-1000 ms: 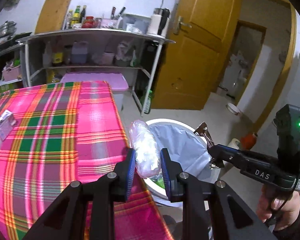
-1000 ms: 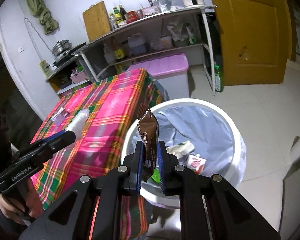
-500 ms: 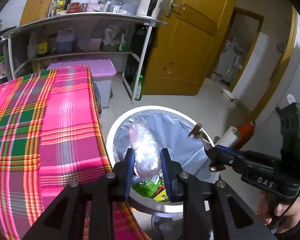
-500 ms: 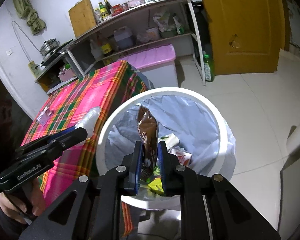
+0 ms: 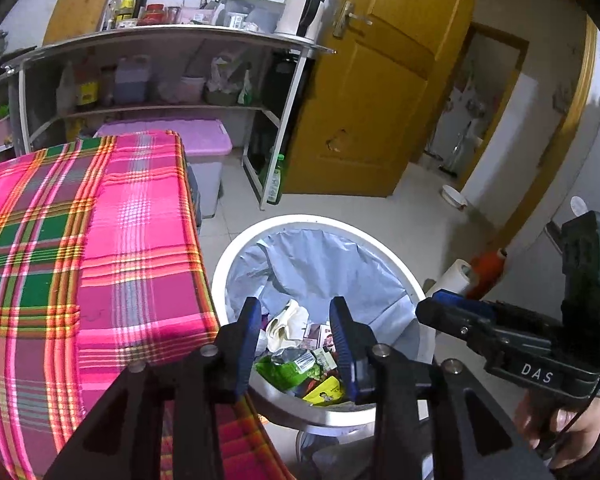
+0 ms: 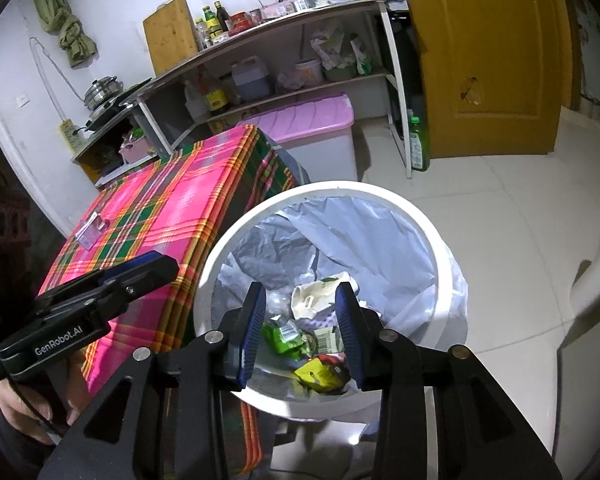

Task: Collect trash
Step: 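Open both grippers to drop the bag and wrapper into the bin, then move both grippers back toward the purple juice box on the table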

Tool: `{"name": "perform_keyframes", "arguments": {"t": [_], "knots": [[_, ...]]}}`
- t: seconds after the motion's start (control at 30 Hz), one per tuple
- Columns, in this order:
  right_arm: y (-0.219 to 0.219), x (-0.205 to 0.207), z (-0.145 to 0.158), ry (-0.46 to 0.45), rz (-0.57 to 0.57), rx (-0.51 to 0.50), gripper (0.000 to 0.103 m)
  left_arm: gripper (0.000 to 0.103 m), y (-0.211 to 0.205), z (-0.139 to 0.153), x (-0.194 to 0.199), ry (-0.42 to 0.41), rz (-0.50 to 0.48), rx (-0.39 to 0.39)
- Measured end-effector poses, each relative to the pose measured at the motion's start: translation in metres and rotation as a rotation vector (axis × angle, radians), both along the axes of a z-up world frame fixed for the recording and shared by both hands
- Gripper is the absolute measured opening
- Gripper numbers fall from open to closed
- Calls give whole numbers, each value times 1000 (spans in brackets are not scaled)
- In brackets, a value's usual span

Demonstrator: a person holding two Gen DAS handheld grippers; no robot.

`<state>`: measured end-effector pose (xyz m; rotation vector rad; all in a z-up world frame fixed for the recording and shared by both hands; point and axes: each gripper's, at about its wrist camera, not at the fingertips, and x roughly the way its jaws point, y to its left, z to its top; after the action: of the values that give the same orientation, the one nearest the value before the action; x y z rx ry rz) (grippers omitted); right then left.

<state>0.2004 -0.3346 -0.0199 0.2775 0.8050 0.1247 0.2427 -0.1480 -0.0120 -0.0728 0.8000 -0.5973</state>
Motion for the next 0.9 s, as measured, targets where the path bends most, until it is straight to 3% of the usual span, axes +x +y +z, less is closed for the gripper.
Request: {"name": "perform_keyframes", "arguments": {"t": [0.5, 0.9], "knots": [[38, -14, 26, -61, 90, -33, 37, 35, 45, 29, -32, -57, 72, -20], [80, -14, 33, -77, 188, -46, 37, 35, 92, 35, -50, -75, 158, -13]]}}
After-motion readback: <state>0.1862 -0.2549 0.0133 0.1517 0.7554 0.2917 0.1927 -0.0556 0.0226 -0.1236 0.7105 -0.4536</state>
